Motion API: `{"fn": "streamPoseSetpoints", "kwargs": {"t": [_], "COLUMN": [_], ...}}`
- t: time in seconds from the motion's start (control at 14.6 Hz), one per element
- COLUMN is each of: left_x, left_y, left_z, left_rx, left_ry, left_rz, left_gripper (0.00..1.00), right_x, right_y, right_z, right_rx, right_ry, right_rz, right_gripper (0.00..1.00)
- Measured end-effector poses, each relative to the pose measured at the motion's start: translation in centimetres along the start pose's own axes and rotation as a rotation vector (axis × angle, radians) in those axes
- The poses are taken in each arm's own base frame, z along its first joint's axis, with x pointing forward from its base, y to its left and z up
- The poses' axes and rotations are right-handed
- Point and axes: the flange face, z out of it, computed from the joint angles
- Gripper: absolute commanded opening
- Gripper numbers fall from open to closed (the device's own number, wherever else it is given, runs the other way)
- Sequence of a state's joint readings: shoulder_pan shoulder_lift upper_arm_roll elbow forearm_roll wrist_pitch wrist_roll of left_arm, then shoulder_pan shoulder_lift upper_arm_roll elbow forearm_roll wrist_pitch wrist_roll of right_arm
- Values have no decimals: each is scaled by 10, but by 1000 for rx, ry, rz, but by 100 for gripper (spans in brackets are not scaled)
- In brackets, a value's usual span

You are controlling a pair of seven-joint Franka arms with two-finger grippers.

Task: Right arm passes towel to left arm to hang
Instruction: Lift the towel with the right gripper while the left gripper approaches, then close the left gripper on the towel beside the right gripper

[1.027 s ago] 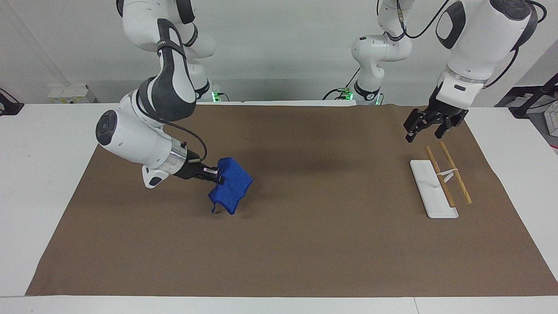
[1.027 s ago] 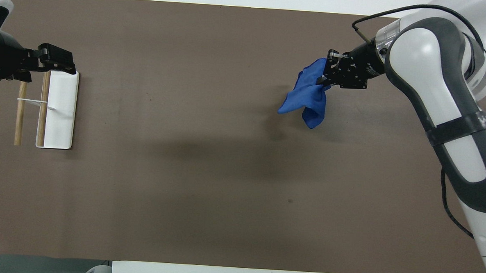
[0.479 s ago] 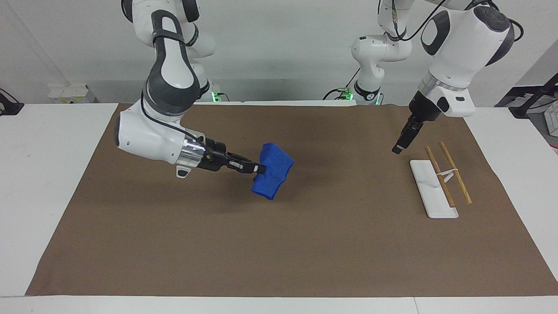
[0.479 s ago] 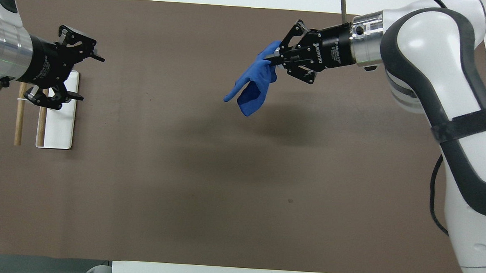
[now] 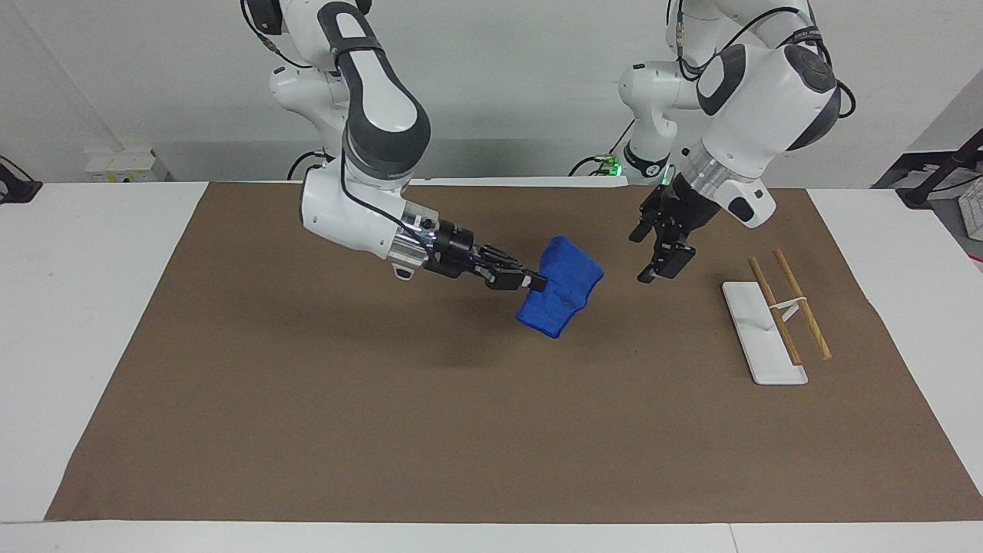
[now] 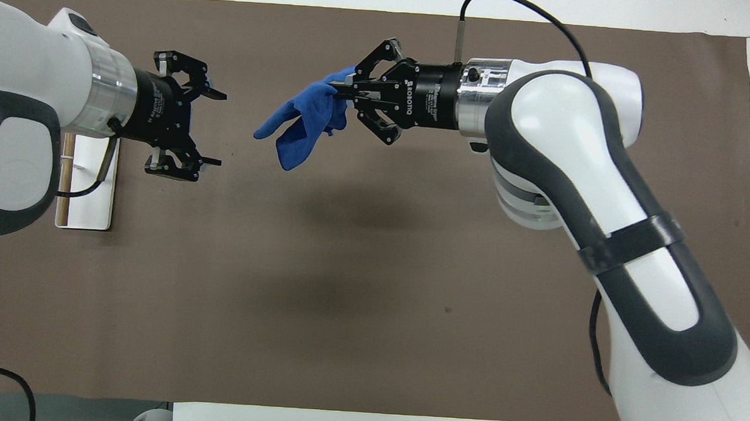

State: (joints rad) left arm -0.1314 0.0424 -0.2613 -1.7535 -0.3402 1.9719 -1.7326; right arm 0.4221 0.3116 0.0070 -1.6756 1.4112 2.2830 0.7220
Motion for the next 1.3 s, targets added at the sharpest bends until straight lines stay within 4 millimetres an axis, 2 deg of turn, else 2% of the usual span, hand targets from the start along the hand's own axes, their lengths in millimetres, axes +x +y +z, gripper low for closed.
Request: {"fn": "streamPoseSetpoints", "kwargs": {"t": [0.14,0.34,0.89,1.16,1.3], "left_x": [-8,-23,-13,-12,-13], "left_y": [3,3,9,14,15], "left_z": [3,12,32,31,30], "left_rx": [-38,-73,-122,-155,-164], "left_ry": [-27,-45,-53,-65,-84], "left_rz": [-86,-123,-144,-151,-162], "left_gripper": [92,92,85,76,66], "right_x": [-4,-3,-3,-3,-3], "right_y": [5,3,3,3,3], "right_z": [8,4,4,4,4], "right_rx": [-1,5,5,5,5], "right_ry": [6,9,10,10,10], "right_rz": [13,18,18,18,18], "right_gripper": [0,0,0,0,0]}}
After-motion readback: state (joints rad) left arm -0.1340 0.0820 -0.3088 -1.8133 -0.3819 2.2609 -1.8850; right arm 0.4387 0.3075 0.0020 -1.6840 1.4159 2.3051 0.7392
